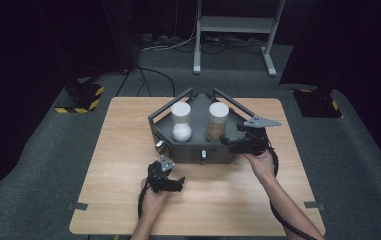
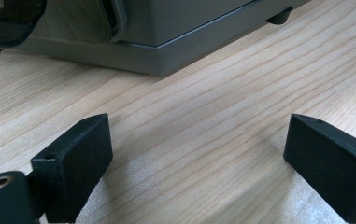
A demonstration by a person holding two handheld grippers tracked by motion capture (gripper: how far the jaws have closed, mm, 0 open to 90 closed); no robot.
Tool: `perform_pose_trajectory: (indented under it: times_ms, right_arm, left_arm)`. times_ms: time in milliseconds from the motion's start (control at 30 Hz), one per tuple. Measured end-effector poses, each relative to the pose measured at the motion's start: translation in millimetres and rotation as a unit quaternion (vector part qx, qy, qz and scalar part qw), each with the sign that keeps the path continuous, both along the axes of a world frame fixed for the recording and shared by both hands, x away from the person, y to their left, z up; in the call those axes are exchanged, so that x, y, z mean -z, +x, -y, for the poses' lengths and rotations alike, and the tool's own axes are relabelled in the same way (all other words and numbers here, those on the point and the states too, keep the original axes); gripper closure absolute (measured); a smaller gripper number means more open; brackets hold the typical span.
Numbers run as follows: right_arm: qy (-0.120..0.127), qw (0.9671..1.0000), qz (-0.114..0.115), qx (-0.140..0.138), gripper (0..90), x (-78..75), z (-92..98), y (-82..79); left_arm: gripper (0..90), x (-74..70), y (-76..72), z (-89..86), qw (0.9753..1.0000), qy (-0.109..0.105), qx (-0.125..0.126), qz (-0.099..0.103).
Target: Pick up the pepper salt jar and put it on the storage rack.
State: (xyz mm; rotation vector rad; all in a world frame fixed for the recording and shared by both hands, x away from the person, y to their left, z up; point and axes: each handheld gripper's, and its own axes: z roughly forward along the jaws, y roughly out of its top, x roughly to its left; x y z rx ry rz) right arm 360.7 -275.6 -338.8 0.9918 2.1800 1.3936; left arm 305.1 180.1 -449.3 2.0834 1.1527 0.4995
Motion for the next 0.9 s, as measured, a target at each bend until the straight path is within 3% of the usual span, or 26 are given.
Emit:
perform_pose_trajectory:
  times_ms: [533,733,900]
  right_arm:
    - [-0.029,0.9994,0.013,0.01,15.4,25.7,19.1,-30.7]
    - [-0.031,0.9994,0.001,0.016,15.3,40.2,24.2,-36.9]
    - [-0.035,0.9988,-0.022,0.025,15.3,57.8,28.3,-39.2]
  left_arm:
    - [8.0,0.0,-0.1,0.2,1.0,0.0,0.0,0.0]
    - [8.0,0.1,-0.1,0.2,1.0,0.0,0.0,0.0]
    - [8.0,0.0,-0.1,0.2,1.0,0.0,0.0,0.0]
